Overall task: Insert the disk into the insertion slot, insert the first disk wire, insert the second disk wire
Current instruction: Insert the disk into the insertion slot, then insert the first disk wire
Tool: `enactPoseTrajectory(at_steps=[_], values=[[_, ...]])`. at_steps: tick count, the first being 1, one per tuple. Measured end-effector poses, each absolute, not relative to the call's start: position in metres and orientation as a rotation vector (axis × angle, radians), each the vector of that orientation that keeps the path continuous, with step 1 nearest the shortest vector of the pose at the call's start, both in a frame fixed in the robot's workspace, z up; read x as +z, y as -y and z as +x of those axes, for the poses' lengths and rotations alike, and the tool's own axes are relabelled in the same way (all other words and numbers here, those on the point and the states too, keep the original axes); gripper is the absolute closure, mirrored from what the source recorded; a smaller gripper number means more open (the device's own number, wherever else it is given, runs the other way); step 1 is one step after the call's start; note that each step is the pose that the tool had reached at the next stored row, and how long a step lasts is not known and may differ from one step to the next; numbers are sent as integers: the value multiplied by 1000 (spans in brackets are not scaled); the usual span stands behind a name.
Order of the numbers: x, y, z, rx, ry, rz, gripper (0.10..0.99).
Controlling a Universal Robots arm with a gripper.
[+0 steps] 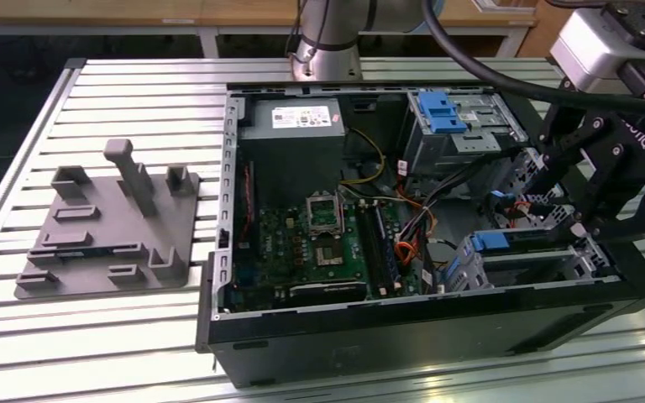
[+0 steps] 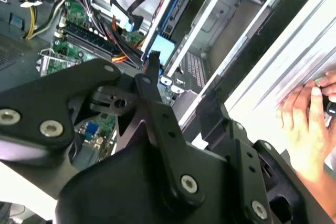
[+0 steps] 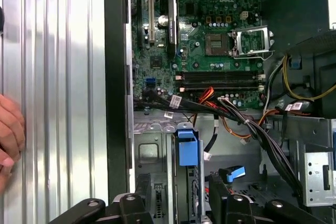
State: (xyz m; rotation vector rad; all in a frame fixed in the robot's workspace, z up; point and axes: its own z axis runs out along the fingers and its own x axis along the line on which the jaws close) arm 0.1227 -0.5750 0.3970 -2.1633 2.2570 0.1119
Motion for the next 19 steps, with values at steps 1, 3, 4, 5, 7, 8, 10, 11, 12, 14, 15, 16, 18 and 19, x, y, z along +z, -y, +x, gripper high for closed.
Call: enactPoseTrajectory(at_steps=[1, 3, 4, 5, 7, 8, 10, 11, 12, 14, 15, 16, 18, 19], values=[[397, 575, 123, 112, -2257, -2164, 525], [397, 575, 123, 112, -2253, -2168, 525], [397, 575, 123, 112, -2253, -2168, 525], [397, 575, 123, 112, -2253, -2168, 525], [397, 575, 123, 112, -2252, -2169, 525], [397, 575, 123, 112, -2252, -2169, 525], [397, 575, 123, 112, -2252, -2169, 525], [397, 575, 123, 112, -2252, -2169, 525], [397, 575, 123, 112, -2251, -2169, 525], [397, 575, 123, 112, -2253, -2167, 525], [397, 575, 123, 112, -2260, -2161, 525], [397, 575, 123, 111, -2272, -2148, 525], [397, 574, 123, 108, -2293, -2128, 525], [397, 573, 123, 105, -2295, -2128, 525]])
